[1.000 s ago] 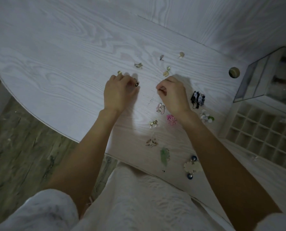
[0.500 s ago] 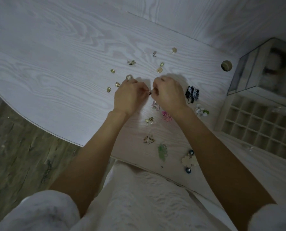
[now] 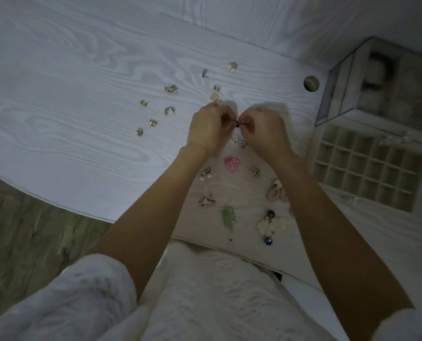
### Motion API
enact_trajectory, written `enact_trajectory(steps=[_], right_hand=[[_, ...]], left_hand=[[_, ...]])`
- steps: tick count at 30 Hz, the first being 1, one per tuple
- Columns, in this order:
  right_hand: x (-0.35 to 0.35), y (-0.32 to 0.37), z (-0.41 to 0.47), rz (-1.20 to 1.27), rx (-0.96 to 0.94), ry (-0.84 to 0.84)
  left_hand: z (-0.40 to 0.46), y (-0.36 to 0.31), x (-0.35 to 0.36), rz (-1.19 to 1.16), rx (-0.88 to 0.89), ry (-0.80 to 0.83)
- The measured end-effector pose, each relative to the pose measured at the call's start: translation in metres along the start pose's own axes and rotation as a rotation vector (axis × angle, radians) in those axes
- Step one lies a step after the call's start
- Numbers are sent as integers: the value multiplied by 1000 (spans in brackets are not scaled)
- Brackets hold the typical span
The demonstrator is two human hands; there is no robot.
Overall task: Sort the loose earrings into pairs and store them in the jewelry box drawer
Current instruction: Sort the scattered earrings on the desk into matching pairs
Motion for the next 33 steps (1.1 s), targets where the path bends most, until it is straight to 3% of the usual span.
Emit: enact_trajectory(steps=[13, 25, 33], right_hand=[[2, -5, 4, 48, 81, -61], [-13, 2, -4, -6, -25, -32], [-28, 13, 41, -18, -166, -74]], left_hand=[[7, -4, 8, -20, 45, -15], [-2, -5, -7, -47, 38, -12], [-3, 36, -67, 10, 115, -285]])
Point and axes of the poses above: each hand's wrist, its own z-axis towards the middle knuckle, its own x-axis out of the palm, y = z × x, the point moved 3 cm from there along z, towards the middle knuckle, and after that the axes turned 3 degrees about -y, right-handed, at the moved point
